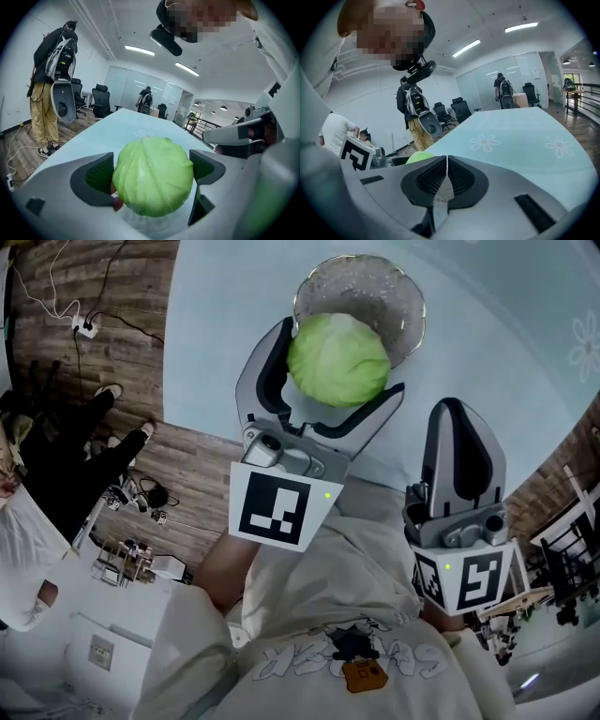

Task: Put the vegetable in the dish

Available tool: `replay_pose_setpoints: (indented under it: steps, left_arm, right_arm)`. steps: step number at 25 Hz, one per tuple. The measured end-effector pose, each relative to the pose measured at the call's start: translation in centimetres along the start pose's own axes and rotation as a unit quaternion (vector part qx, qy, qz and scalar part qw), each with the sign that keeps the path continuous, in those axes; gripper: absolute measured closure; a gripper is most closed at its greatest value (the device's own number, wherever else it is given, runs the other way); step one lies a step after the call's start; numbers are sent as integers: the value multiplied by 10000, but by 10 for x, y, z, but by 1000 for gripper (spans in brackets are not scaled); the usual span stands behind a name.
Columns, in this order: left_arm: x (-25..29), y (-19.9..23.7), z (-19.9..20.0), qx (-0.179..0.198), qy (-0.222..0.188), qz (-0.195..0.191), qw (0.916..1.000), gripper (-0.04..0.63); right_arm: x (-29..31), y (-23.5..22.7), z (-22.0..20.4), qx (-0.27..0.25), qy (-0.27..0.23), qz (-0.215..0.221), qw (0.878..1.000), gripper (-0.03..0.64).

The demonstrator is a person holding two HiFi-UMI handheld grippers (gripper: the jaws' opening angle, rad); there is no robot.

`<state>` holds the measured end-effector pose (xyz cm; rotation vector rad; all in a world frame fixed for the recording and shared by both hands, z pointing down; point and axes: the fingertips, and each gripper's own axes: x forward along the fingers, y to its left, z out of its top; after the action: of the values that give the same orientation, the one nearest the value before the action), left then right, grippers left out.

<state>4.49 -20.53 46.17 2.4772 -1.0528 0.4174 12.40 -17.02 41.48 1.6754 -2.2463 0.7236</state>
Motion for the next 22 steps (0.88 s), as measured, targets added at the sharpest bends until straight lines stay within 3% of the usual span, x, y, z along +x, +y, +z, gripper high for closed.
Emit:
replay_pose_setpoints:
  steps: [7,13,22]
  left_arm:
    - [24,3,-11,-57,250,65,9997,84]
    - [41,13,-32,183,699,222,9971,84]
    - [56,18,-39,1,1092,454,9930,84]
  right_arm:
    - [4,-15,-14,223,145,-109,9996,591]
    - [14,-22,-30,453,216,-221,9985,591]
    - [15,-41,-29,566,223,-321,9976,591]
